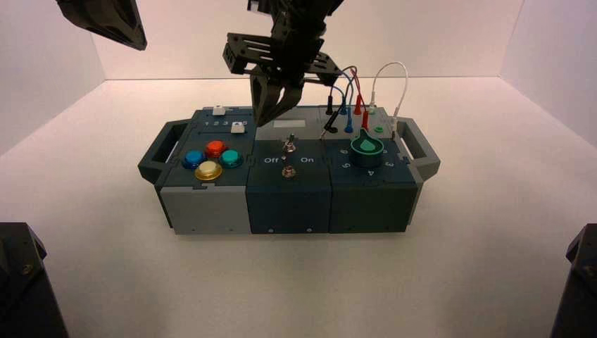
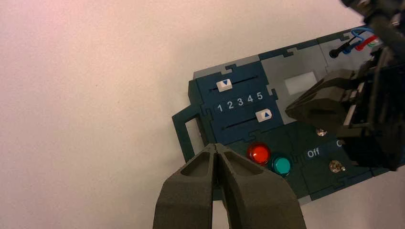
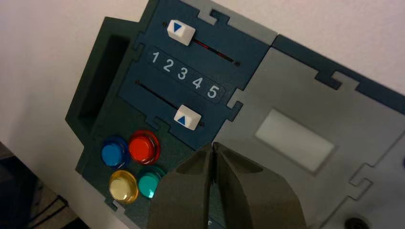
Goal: Move the bottom slider to position 4.
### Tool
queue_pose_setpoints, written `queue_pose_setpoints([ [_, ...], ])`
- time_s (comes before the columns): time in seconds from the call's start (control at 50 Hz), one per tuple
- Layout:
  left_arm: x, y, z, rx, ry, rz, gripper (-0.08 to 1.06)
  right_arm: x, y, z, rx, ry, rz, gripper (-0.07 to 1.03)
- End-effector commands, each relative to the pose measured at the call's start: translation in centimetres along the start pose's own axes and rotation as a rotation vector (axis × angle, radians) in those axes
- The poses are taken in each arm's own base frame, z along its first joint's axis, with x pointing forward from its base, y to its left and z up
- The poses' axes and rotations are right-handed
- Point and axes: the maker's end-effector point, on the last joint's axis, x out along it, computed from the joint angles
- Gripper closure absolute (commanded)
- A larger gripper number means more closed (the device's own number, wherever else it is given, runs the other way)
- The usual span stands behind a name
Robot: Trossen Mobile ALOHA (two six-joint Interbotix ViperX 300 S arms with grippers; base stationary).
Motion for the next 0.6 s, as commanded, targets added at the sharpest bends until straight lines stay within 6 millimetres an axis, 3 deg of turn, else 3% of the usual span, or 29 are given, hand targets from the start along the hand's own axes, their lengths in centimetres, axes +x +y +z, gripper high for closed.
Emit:
queue_pose_setpoints([
  [0.02,-0.74,-0.04,1.48,0.007,-0.040,0.000,1.01,-0.35,0.81,1.25,-0.002,-0.030,0.016,0.99],
  [0.6,-0.73,-0.06,1.45,0.008,-0.035,0.000,1.01,0.62,1.77,1.85,-0.001,-0.025,0.031,0.99],
])
